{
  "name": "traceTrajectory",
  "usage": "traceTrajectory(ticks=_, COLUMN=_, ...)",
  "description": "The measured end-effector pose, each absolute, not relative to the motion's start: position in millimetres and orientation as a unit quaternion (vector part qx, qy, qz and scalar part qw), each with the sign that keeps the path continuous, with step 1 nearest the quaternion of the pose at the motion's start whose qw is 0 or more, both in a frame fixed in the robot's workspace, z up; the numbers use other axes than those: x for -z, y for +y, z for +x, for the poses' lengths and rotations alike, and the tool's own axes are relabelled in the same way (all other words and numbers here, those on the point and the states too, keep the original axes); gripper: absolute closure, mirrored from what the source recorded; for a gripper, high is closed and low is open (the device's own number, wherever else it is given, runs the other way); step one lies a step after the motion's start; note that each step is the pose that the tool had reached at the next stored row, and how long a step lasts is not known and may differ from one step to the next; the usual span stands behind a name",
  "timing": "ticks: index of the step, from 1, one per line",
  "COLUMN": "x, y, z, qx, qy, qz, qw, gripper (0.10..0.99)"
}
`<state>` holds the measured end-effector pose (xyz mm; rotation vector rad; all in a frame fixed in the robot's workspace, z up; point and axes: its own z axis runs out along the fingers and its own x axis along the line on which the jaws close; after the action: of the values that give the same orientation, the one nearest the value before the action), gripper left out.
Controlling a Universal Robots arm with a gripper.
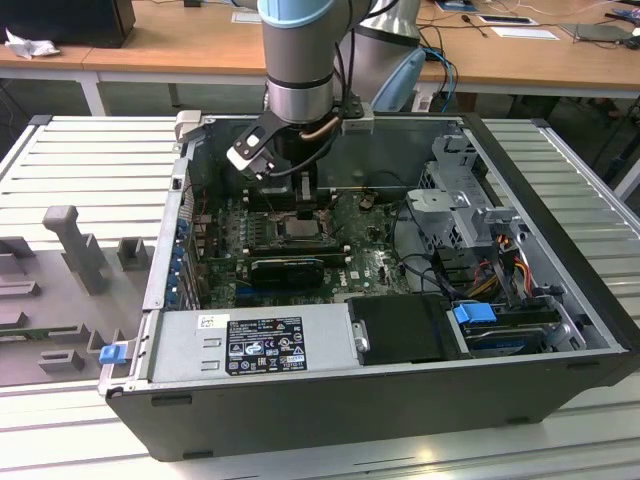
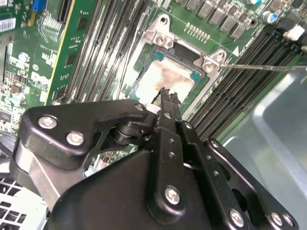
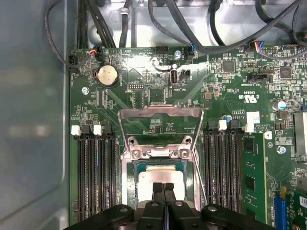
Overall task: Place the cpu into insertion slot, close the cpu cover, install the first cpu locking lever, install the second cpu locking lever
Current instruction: 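Close the cpu cover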
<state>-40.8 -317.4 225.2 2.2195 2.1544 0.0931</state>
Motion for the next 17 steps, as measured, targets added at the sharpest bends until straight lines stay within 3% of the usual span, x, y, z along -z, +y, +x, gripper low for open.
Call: traceTrajectory(ticks=17, x=-232.4, y=-317.8, z=-35.9, qx=-0.03, qy=0.696, qz=0.717, qw=0.023, gripper=0.98)
